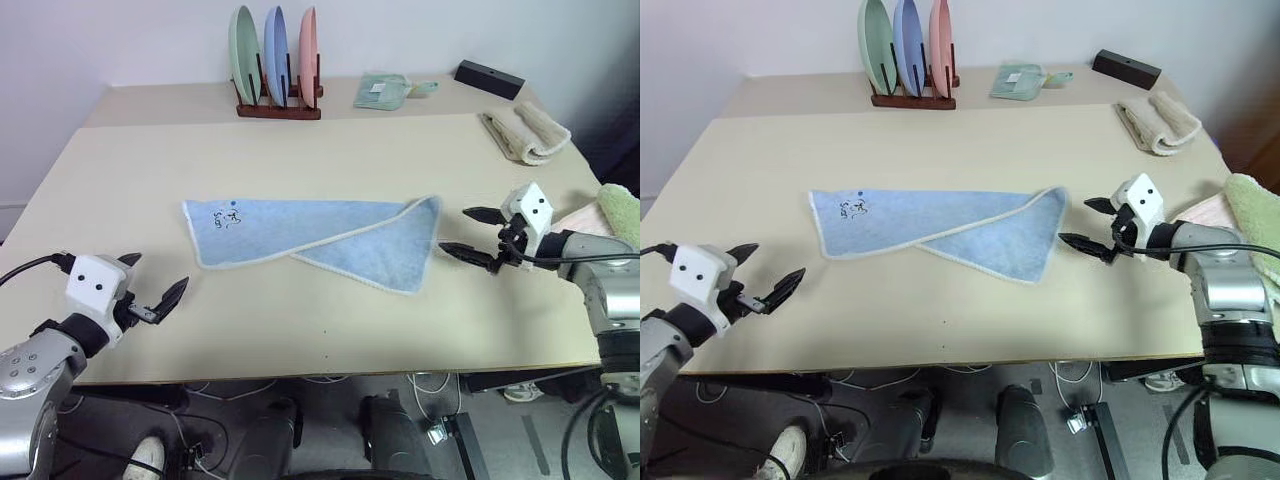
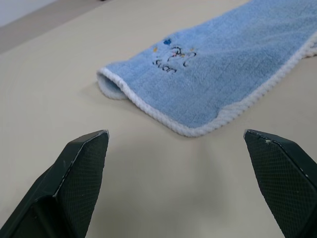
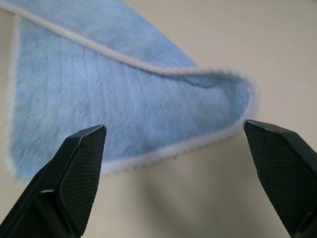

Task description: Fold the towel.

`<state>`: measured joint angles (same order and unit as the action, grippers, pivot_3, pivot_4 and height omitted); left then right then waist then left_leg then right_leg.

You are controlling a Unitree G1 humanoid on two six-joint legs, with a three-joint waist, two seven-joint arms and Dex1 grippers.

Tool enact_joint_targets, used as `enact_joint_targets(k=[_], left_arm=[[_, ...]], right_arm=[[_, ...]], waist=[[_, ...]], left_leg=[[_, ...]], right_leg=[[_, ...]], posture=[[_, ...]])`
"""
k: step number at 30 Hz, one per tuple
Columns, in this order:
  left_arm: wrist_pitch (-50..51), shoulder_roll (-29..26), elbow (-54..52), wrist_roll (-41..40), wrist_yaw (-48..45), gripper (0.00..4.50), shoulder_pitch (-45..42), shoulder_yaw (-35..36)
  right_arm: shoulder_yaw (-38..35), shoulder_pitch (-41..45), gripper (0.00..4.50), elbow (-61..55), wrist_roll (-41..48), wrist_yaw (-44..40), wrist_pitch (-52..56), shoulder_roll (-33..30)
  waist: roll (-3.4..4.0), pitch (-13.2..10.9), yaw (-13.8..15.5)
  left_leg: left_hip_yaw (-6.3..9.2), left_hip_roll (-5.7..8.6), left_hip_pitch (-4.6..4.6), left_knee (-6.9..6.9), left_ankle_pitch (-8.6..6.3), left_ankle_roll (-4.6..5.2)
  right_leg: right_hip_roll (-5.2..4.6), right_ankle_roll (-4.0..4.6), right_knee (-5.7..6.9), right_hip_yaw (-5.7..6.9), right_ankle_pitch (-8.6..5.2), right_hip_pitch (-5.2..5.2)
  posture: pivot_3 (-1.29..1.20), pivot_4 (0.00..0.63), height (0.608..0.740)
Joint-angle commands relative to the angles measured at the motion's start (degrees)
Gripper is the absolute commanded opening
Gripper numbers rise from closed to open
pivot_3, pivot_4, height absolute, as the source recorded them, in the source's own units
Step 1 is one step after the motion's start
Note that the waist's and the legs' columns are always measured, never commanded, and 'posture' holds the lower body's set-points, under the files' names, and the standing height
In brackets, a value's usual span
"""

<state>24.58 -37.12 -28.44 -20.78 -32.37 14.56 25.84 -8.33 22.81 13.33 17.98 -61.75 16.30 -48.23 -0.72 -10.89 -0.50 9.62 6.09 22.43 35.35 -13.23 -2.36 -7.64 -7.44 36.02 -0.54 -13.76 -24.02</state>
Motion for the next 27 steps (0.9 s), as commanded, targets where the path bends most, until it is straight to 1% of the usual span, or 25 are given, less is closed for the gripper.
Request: enact_joint_targets(k=[1,7,11,14,17,20,24,27], left_arm=[[0.0,-0.5,-1.5,-0.4,-0.2,4.47,-0.7,0.1],[0.9,-1.1,-0.4,-0.5,-0.7,4.47,-2.9,-0.7],[2.2,-1.8,-1.3,-1.1,-1.6,4.47,-4.5,-2.4],[4.7,-2.4,-5.8,-1.4,-2.4,4.47,-6.6,-8.8],[6.1,-4.0,-7.9,1.4,-2.8,4.47,-8.9,-15.5],[5.1,-6.0,-4.0,10.6,0.7,4.47,-12.8,-22.6],[3.2,-6.1,0.3,13.5,0.9,4.47,-15.7,-24.0],[2.0,-7.1,3.8,15.9,0.1,4.47,-17.0,-25.4]], right_arm=[[-3.6,-1.7,4.5,-3.9,2.0,-0.5,1.1,-2.4],[-4.2,-3.4,4.5,-7.2,2.4,1.1,2.7,-2.2],[-3.5,-3.8,4.5,-8.8,2.4,3.2,3.1,-0.3],[-1.6,-3.4,4.5,-9.3,1.7,4.9,2.1,2.6],[-0.5,-2.9,4.5,-10.7,1.7,6.0,1.9,4.8],[0.5,-3.6,4.5,-13.1,2.0,8.4,2.7,7.8],[0.9,-5.8,4.5,-18.4,3.1,10.3,5.0,9.6],[0.7,-7.3,4.5,-19.0,2.8,11.2,5.0,10.0]], waist=[[0.0,0.0,0.0],[0.0,0.0,-0.2],[0.0,0.0,0.0],[-0.01,0.0,-0.1],[-0.01,0.0,0.0],[-0.01,0.0,0.0],[0.0,0.0,-0.1],[-0.01,0.0,0.0]], left_leg=[[-0.01,0.0,0.0,0.0,0.0,0.0],[-0.04,-0.01,-0.02,0.01,0.0,0.0],[-0.05,-0.01,-0.02,0.01,0.0,0.0],[-0.04,-0.01,-0.02,0.01,0.0,0.0],[-0.05,0.0,-0.01,0.05,0.0,0.0],[-0.05,0.01,-0.02,0.04,0.0,0.0],[-0.09,0.0,-0.02,-0.01,-0.01,0.01],[-0.07,0.01,-0.01,0.0,-0.01,0.01]], right_leg=[[0.0,0.0,0.0,0.0,0.0,0.0],[0.01,0.01,0.02,-0.03,0.0,-0.01],[0.01,0.0,0.02,-0.04,0.01,-0.01],[0.01,0.0,0.02,-0.04,0.01,-0.01],[0.01,-0.01,0.02,-0.06,0.02,0.0],[0.03,-0.02,0.04,-0.08,0.02,-0.01],[0.04,-0.03,0.05,-0.15,0.02,-0.07],[0.04,-0.05,0.05,-0.14,0.03,-0.08]], posture=[[0.0,0.15,0.737],[0.0,0.15,0.737],[0.0,0.15,0.737],[0.0,0.15,0.737],[0.0,0.15,0.737],[0.0,0.15,0.737],[0.0,0.15,0.737],[0.0,0.15,0.737]])
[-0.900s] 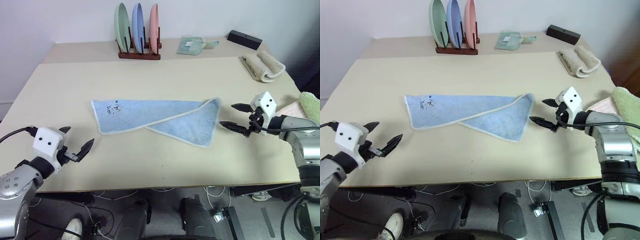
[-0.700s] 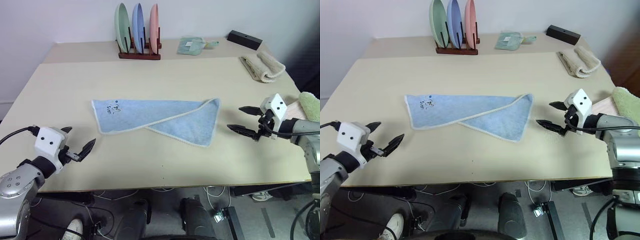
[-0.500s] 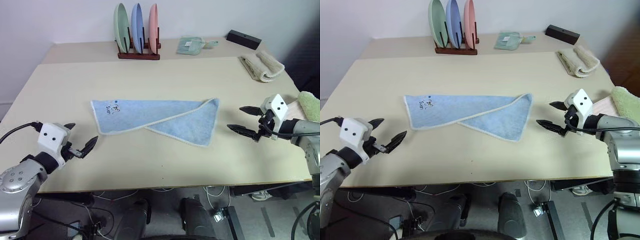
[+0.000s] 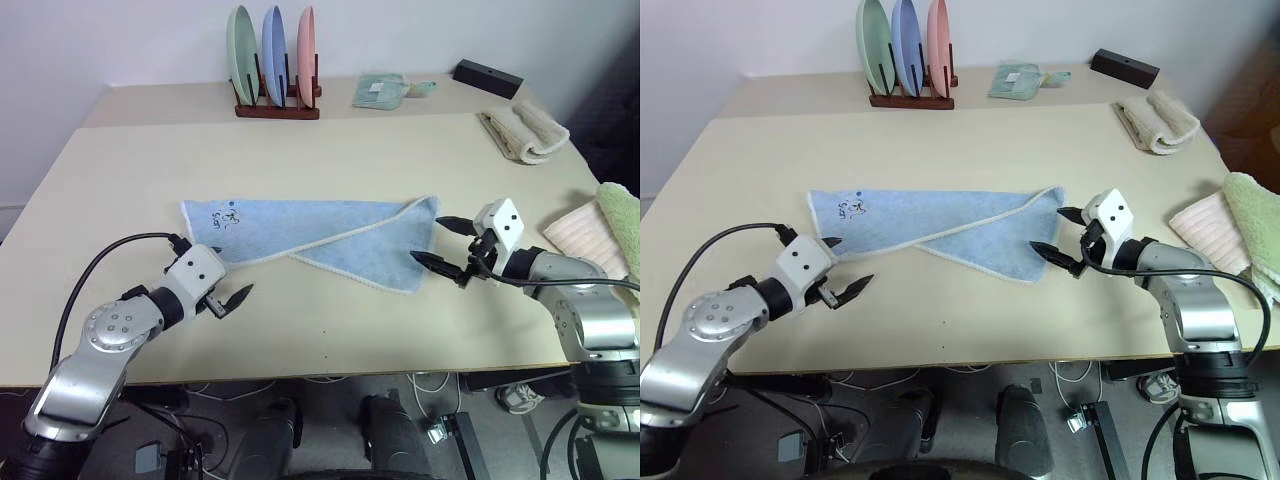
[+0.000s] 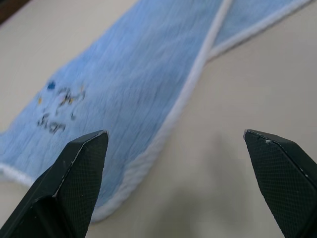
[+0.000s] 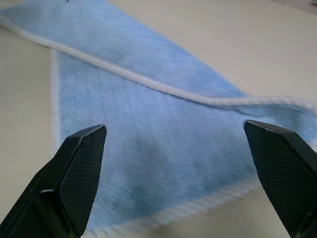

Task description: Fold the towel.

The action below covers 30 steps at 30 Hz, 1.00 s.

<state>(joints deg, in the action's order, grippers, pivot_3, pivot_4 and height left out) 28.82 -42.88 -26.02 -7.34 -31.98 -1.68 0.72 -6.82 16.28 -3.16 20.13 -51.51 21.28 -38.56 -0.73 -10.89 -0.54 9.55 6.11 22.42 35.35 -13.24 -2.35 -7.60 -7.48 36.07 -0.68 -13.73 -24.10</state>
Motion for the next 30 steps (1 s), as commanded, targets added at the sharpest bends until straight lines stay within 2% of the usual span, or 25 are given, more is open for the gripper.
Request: enact_joint_targets(k=[1,9,17,20,27,30], left_arm=[[-2.5,-1.9,2.7,3.1,-0.8,4.47,-1.0,-0.2],[-10.7,-4.6,16.7,6.7,-3.2,4.47,-3.2,0.1],[-17.9,-0.1,30.7,8.8,-2.5,4.47,-12.1,-3.4],[-19.6,0.7,32.1,9.3,-2.9,3.63,-13.6,-3.7],[-20.0,-0.4,28.5,8.6,-3.8,0.13,-10.9,-1.8],[-19.5,-1.1,26.6,8.5,-3.8,0.06,-9.5,-0.8]], right_arm=[[-0.8,-1.1,4.5,-3.0,0.8,1.3,0.2,0.5],[-0.1,0.0,4.5,-5.1,0.9,4.7,1.8,2.0],[0.2,-0.5,4.5,-6.1,1.1,5.8,2.0,2.2],[0.2,-0.3,4.5,-5.9,1.0,5.8,1.6,2.1],[1.0,1.9,4.5,-3.7,-1.9,5.2,-0.8,-0.1],[2.7,5.0,4.5,-0.4,-5.2,4.7,-3.0,-1.5]], waist=[[-0.01,0.0,0.0],[0.01,0.0,-0.1],[0.11,0.1,0.0],[0.12,0.1,0.0],[0.12,0.1,-0.5],[0.12,0.1,-0.5]], left_leg=[[0.0,0.0,0.0,0.0,0.0,0.0],[-0.02,-0.01,-0.02,-0.03,0.0,0.0],[-0.01,0.0,-0.06,0.0,0.02,-0.02],[0.0,0.01,-0.07,0.03,0.03,-0.03],[-0.01,0.01,-0.06,0.02,0.02,-0.03],[-0.05,0.0,-0.06,0.01,0.02,-0.03]], right_leg=[[0.0,0.0,0.0,0.0,0.0,0.0],[0.0,-0.01,0.02,-0.02,0.01,-0.04],[0.01,-0.15,0.08,-0.01,0.1,-0.01],[0.01,-0.17,0.08,-0.01,0.11,0.01],[0.02,-0.18,0.09,-0.06,0.12,-0.04],[0.02,-0.18,0.09,-0.08,0.13,-0.06]], posture=[[0.0,0.15,0.737],[0.0,0.15,0.737],[0.0,0.15,0.737],[0.0,0.15,0.737],[0.0,0.15,0.737],[0.0,0.15,0.737]])
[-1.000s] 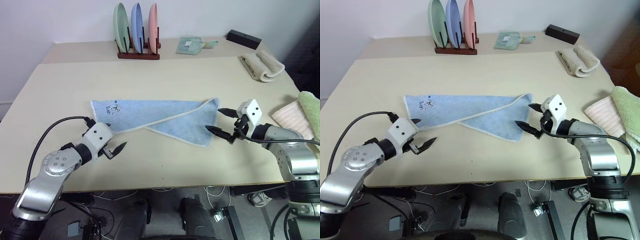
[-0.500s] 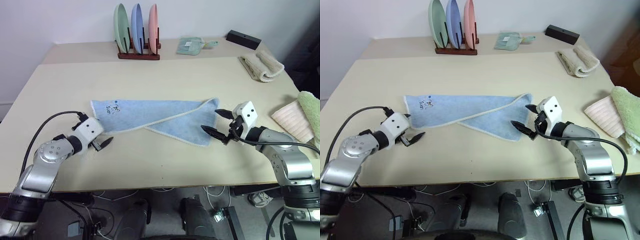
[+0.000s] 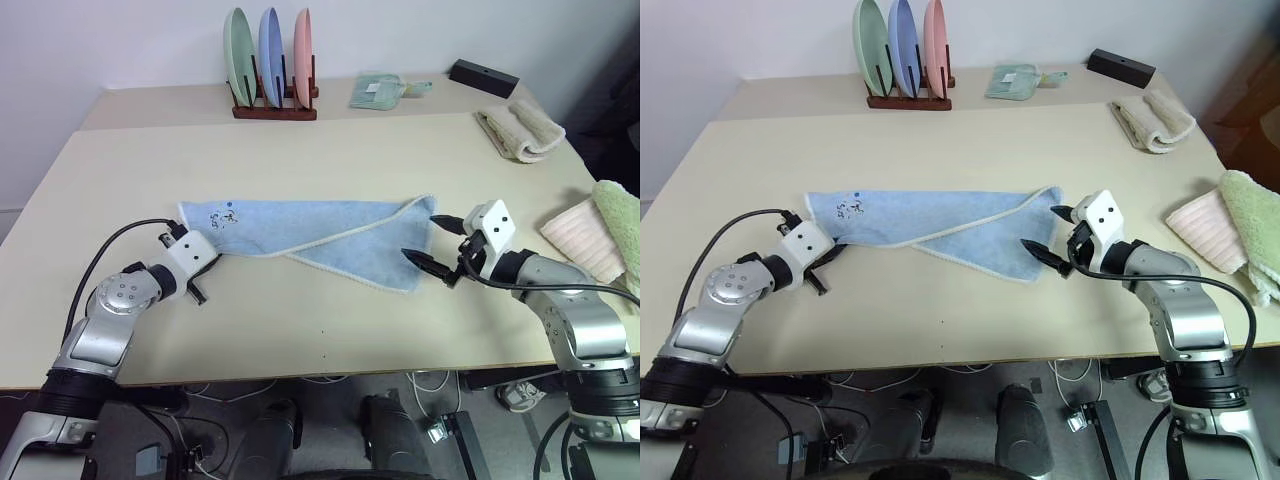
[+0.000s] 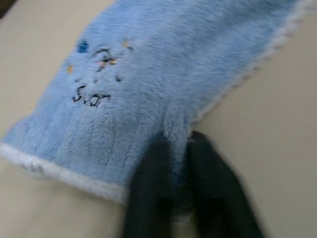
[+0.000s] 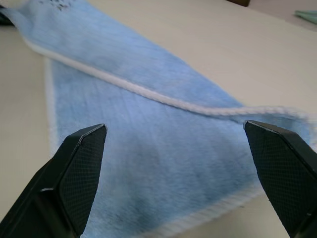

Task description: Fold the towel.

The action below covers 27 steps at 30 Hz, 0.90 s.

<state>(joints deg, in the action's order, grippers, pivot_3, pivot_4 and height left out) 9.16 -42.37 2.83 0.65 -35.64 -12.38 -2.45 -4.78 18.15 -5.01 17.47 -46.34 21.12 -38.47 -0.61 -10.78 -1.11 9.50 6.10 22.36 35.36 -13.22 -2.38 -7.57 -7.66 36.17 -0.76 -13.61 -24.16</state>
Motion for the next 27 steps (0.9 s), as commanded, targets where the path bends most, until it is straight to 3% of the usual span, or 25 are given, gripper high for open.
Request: enact_joint_targets(k=[1,11,19,22,27], left_arm=[[0.4,-1.7,-2.7,0.5,0.1,0.06,1.5,2.7],[2.0,-2.1,-10.1,-1.0,-0.3,0.06,8.4,7.4],[1.7,-1.6,-10.0,-1.1,-0.1,0.06,9.8,8.4],[0.4,-1.4,-9.3,-1.2,0.0,0.0,10.8,8.8],[-1.7,-0.9,-8.0,-1.1,0.5,0.0,12.7,9.1]], right_arm=[[1.3,4.2,4.5,2.7,-3.7,-0.6,-3.6,-2.0],[15.9,26.5,4.5,39.3,-27.1,2.2,-32.2,-4.3],[22.8,39.2,4.5,62.0,-36.3,6.2,-49.9,0.3],[24.1,41.8,3.69,66.4,-39.0,9.0,-53.5,1.1],[23.6,43.1,1.17,68.6,-39.1,8.9,-56.9,1.2]], waist=[[0.0,0.0,0.2],[-0.02,0.0,0.0],[-0.01,0.0,-0.3],[-0.01,0.0,-0.5],[0.0,0.0,-1.1]], left_leg=[[-0.01,0.0,0.0,-0.01,0.0,0.0],[-0.13,0.02,0.03,-0.06,0.0,0.0],[-0.15,0.02,0.03,-0.1,0.01,-0.01],[-0.15,0.02,0.03,-0.12,0.01,-0.02],[-0.13,0.03,0.03,-0.13,0.01,-0.02]], right_leg=[[0.0,0.0,0.0,0.0,0.0,-0.01],[-0.01,-0.02,-0.03,-0.08,0.01,-0.09],[0.01,-0.01,-0.01,-0.13,0.02,-0.15],[0.03,0.01,0.0,-0.15,0.04,-0.16],[0.03,0.02,0.0,-0.17,0.04,-0.16]], posture=[[0.0,0.15,0.737],[0.0,0.15,0.737],[0.0,0.15,0.737],[0.0,0.15,0.737],[0.0,0.15,0.737]])
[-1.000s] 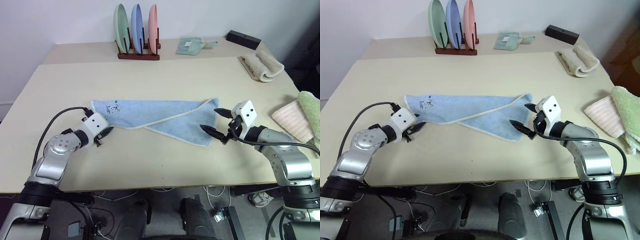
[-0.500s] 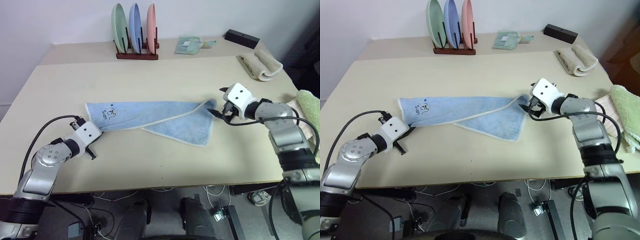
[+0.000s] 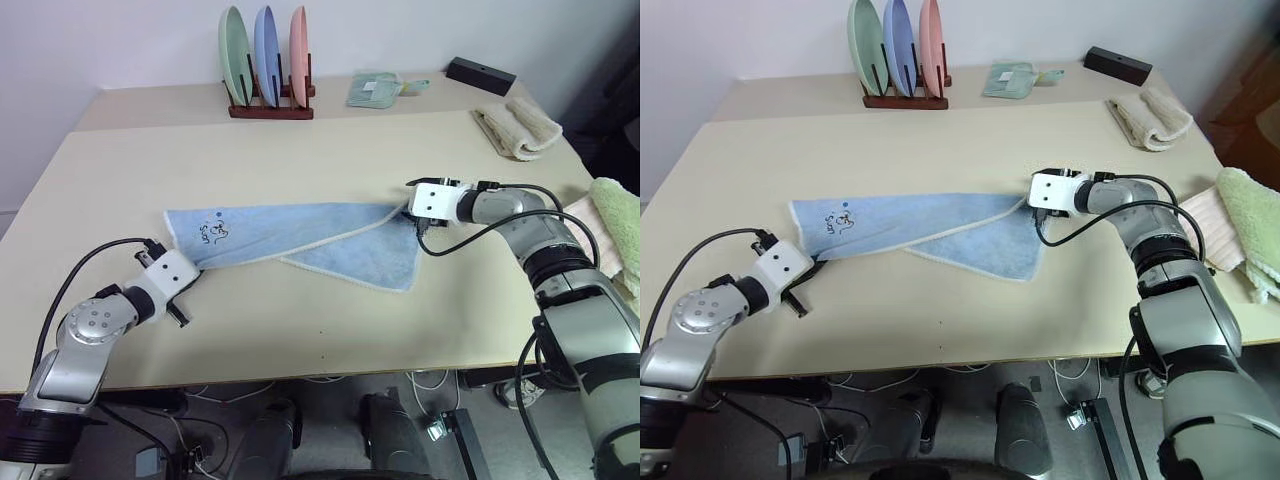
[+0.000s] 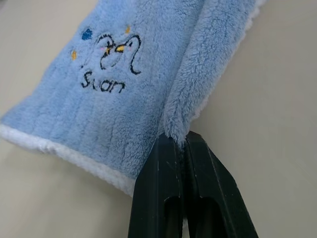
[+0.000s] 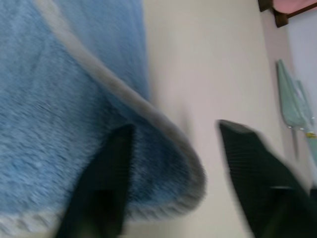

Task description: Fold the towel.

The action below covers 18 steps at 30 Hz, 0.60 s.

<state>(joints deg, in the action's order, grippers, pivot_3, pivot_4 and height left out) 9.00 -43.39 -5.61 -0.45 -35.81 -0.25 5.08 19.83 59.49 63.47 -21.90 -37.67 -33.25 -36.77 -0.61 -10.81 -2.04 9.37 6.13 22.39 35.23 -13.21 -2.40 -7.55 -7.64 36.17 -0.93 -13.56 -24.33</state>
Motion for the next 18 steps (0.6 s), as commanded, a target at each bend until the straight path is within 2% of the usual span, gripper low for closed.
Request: enact_joint_targets(k=[1,2,7,10,14,18], left_arm=[[-1.9,0.2,0.8,0.2,0.6,0.0,0.8,1.5],[-2.2,0.2,1.1,0.2,0.6,0.0,0.9,1.6],[-2.7,0.8,2.1,-1.5,0.8,0.0,0.2,3.0],[-2.0,1.6,3.9,-4.7,1.2,0.0,-5.3,5.5],[-1.7,2.8,11.8,-6.0,6.2,0.0,-21.8,7.7],[-3.5,1.5,24.9,-5.0,11.8,0.0,-45.0,8.7]], right_arm=[[-1.2,1.7,0.68,0.1,0.4,0.0,-2.9,-0.6],[-1.3,1.7,0.1,0.0,0.6,-0.1,-3.2,-0.8],[-2.3,2.1,0.04,-1.0,0.7,0.9,-3.9,-2.3],[-3.9,5.0,0.04,-1.5,0.8,4.0,-3.2,-4.1],[-5.2,12.7,0.04,0.2,0.0,9.6,-0.2,-5.0],[-4.9,21.6,0.04,2.4,-2.7,15.8,1.2,-6.5]], waist=[[0.01,0.0,-0.3],[0.02,0.0,-0.4],[0.02,0.0,-0.5],[0.04,0.0,-0.3],[0.03,-0.1,-0.1],[-0.14,-0.1,-0.3]], left_leg=[[0.01,0.0,0.0,0.0,0.0,0.0],[0.01,0.0,-0.01,-0.01,0.0,0.0],[0.01,0.0,-0.02,-0.01,0.0,0.0],[0.02,0.0,-0.01,0.0,0.01,-0.02],[0.05,0.03,0.05,0.04,0.08,-0.12],[0.13,0.04,0.15,0.05,0.12,-0.19]], right_leg=[[0.0,0.0,0.01,0.0,0.0,0.0],[0.01,0.0,0.02,0.0,0.0,0.0],[0.02,0.0,0.04,-0.01,0.0,0.0],[0.02,0.01,0.05,-0.01,0.0,-0.02],[0.05,0.01,0.08,-0.01,0.1,-0.08],[0.17,0.02,0.05,0.02,0.18,-0.16]], posture=[[0.0,0.15,0.737],[0.0,0.15,0.737],[0.0,0.15,0.737],[0.0,0.15,0.737],[0.0,0.15,0.737],[0.0,0.15,0.737]])
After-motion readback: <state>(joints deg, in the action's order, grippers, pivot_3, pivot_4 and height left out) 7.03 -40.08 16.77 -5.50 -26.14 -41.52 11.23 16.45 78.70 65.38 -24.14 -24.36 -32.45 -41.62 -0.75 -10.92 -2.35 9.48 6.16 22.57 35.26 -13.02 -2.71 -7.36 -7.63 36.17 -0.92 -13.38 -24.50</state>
